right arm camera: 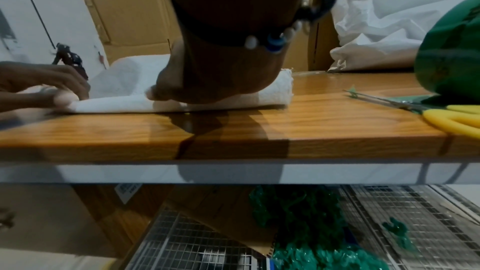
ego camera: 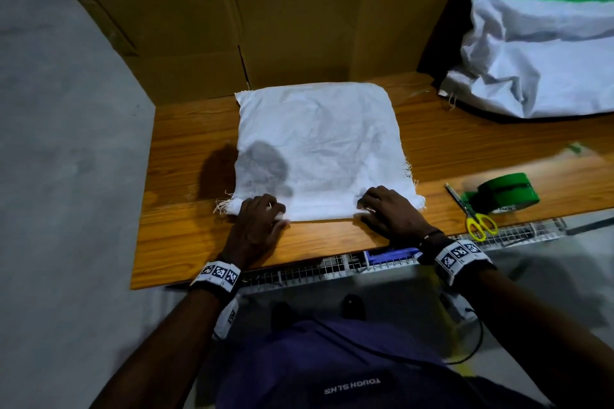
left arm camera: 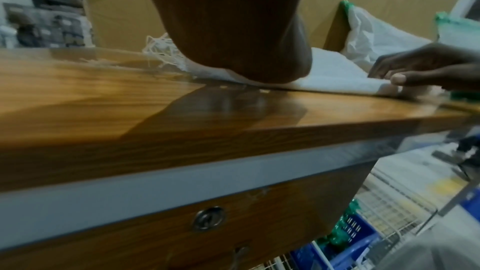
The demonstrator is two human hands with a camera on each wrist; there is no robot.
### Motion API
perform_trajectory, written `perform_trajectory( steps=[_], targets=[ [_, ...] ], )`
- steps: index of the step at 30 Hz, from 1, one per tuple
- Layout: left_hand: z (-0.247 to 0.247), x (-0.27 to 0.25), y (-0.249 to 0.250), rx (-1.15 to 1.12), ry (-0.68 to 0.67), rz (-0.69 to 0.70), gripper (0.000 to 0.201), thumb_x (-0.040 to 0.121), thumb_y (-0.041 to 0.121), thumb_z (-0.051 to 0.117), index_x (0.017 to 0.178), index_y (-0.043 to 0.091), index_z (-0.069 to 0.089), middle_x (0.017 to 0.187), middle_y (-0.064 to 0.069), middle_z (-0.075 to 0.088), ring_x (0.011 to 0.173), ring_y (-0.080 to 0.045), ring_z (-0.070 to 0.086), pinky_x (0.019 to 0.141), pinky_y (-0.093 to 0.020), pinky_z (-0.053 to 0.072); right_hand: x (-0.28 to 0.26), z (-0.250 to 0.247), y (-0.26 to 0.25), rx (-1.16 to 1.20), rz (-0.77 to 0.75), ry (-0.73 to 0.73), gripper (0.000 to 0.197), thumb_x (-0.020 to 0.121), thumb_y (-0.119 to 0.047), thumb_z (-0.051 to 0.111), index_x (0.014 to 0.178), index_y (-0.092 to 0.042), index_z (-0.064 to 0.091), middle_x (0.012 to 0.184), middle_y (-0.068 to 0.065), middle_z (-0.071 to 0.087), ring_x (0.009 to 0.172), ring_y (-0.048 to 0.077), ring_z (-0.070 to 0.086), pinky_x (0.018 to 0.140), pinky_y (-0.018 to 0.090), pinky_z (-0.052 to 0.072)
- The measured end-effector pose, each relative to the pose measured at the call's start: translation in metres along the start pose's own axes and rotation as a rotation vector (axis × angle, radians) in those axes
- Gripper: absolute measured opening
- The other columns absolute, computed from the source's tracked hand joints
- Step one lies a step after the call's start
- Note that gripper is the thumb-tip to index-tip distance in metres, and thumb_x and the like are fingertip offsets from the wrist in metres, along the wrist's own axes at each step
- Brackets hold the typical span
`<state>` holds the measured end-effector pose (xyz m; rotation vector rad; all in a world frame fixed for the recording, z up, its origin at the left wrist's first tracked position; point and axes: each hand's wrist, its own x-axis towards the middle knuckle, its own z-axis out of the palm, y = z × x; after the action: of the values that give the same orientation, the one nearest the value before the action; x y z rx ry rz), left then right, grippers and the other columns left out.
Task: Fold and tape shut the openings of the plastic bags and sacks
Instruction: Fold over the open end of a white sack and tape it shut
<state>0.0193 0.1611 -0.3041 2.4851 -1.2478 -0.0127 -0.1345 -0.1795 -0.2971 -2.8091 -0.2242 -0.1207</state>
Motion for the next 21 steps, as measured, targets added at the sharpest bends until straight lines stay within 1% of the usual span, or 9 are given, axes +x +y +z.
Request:
perform_trajectory(
  steps=[3, 6, 8, 10, 12, 14, 17, 19, 21],
  targets=[
    [0.005, 0.001, -0.009, 0.058, -0.077, -0.001, 0.026, 0.093, 0.023, 0.072, 0.118, 0.017, 0.066, 0.116, -0.009, 0.065, 0.1, -0.031, 0.063, 0.081, -0.042, 0.049, 0.001, -0.002, -0.006, 0.035, 0.065, -0.024, 0.034, 0.108, -0.045, 0.048, 0.118, -0.018, 0.064, 0.107, 0.004, 0.068, 0.092, 0.027, 0.063, 0.071, 0.038, 0.048],
    [0.004, 0.005, -0.01, 0.061, -0.126, -0.034, 0.031, 0.094, 0.024, 0.072, 0.123, 0.017, 0.065, 0.123, -0.007, 0.066, 0.106, -0.03, 0.063, 0.083, -0.041, 0.053, 0.008, -0.003, -0.012, 0.067, 0.178, -0.049, 0.027, 0.107, -0.041, 0.055, 0.124, -0.022, 0.061, 0.109, 0.003, 0.074, 0.088, 0.029, 0.07, 0.068, 0.038, 0.052],
    [0.002, 0.006, -0.007, 0.068, -0.081, -0.035, 0.021, 0.093, 0.021, 0.072, 0.112, 0.017, 0.065, 0.118, -0.007, 0.064, 0.105, -0.031, 0.062, 0.083, -0.042, 0.049, 0.008, 0.001, -0.011, 0.033, 0.119, 0.006, 0.027, 0.106, -0.042, 0.052, 0.115, -0.02, 0.066, 0.11, 0.002, 0.07, 0.089, 0.028, 0.068, 0.067, 0.037, 0.051],
    [-0.001, 0.004, -0.004, 0.062, 0.016, -0.026, 0.01, 0.096, 0.024, 0.066, 0.104, 0.017, 0.066, 0.12, -0.008, 0.061, 0.109, -0.03, 0.059, 0.091, -0.045, 0.043, 0.005, 0.006, -0.007, -0.026, 0.043, 0.047, 0.036, 0.106, -0.044, 0.048, 0.108, -0.017, 0.071, 0.114, 0.005, 0.066, 0.096, 0.028, 0.063, 0.072, 0.038, 0.048],
    [-0.003, 0.0, -0.003, 0.04, 0.072, -0.031, 0.019, 0.099, 0.035, 0.065, 0.104, 0.017, 0.068, 0.121, -0.007, 0.06, 0.112, -0.027, 0.055, 0.095, -0.045, 0.039, 0.003, 0.009, -0.004, -0.079, 0.025, 0.058, 0.035, 0.105, -0.048, 0.054, 0.11, -0.018, 0.07, 0.118, 0.004, 0.062, 0.102, 0.024, 0.055, 0.077, 0.038, 0.044],
    [-0.002, -0.005, -0.006, 0.045, 0.069, -0.023, 0.026, 0.1, 0.042, 0.066, 0.109, 0.017, 0.069, 0.117, -0.006, 0.061, 0.109, -0.024, 0.054, 0.094, -0.043, 0.039, 0.001, 0.012, -0.001, -0.105, 0.029, 0.044, 0.035, 0.105, -0.051, 0.055, 0.114, -0.02, 0.069, 0.118, 0.001, 0.063, 0.104, 0.022, 0.054, 0.08, 0.038, 0.041],
    [-0.001, -0.001, -0.009, 0.137, -0.006, 0.016, 0.026, 0.102, 0.044, 0.061, 0.11, 0.02, 0.065, 0.107, -0.004, 0.066, 0.098, -0.026, 0.061, 0.091, -0.044, 0.04, 0.002, 0.01, -0.003, -0.07, 0.033, 0.037, 0.035, 0.106, -0.045, 0.045, 0.108, -0.019, 0.069, 0.105, 0.003, 0.069, 0.093, 0.027, 0.063, 0.075, 0.039, 0.042],
    [0.005, 0.004, -0.012, 0.109, -0.035, -0.03, 0.023, 0.099, 0.038, 0.065, 0.114, 0.021, 0.061, 0.099, -0.004, 0.07, 0.092, -0.03, 0.066, 0.085, -0.044, 0.042, 0.007, 0.006, -0.008, -0.035, 0.066, 0.051, 0.029, 0.105, -0.039, 0.05, 0.108, -0.016, 0.067, 0.095, 0.007, 0.072, 0.081, 0.034, 0.067, 0.067, 0.039, 0.045],
    [0.008, 0.008, -0.015, 0.027, -0.028, -0.105, 0.025, 0.098, 0.034, 0.065, 0.119, 0.024, 0.055, 0.097, -0.006, 0.071, 0.09, -0.033, 0.068, 0.08, -0.044, 0.048, 0.01, 0.004, -0.011, -0.025, 0.14, 0.046, 0.021, 0.105, -0.036, 0.057, 0.115, -0.018, 0.062, 0.09, 0.007, 0.074, 0.074, 0.036, 0.067, 0.06, 0.038, 0.047]
  ],
)
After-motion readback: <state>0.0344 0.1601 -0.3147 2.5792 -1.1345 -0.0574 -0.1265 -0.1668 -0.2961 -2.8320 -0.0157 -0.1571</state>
